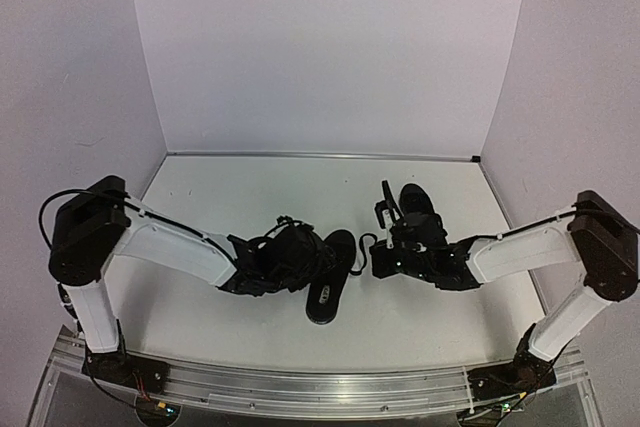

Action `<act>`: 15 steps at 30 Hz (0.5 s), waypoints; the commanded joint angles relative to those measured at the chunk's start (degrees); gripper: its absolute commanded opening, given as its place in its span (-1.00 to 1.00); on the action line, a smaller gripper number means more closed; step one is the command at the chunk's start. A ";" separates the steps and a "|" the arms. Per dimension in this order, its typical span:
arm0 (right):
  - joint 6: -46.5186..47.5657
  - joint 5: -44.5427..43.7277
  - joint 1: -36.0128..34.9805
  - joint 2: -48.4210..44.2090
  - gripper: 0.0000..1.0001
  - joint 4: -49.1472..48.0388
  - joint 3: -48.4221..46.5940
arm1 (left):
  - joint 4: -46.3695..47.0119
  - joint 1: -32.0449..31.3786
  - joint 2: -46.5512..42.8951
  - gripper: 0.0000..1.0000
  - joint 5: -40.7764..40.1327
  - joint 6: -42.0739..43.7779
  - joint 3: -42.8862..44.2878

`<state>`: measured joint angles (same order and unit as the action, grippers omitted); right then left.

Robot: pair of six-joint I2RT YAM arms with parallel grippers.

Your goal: Tie the shoes

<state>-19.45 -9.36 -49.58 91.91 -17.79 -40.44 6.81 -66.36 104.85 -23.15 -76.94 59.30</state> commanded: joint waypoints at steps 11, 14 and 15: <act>2.35 17.22 1.97 20.43 -1.00 4.25 -16.85 | -23.79 16.96 -35.60 0.57 12.73 30.42 -15.93; 2.04 19.13 1.99 21.39 -1.00 4.29 -18.11 | -28.75 17.20 -34.21 0.56 13.58 32.02 -15.15; 1.84 19.50 1.99 21.43 -1.00 4.45 -18.19 | -30.52 17.23 -33.03 0.55 13.80 32.63 -14.53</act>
<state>-18.10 3.85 -46.56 111.42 -13.13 -56.33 -15.55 -48.83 70.22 -13.44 -49.10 43.62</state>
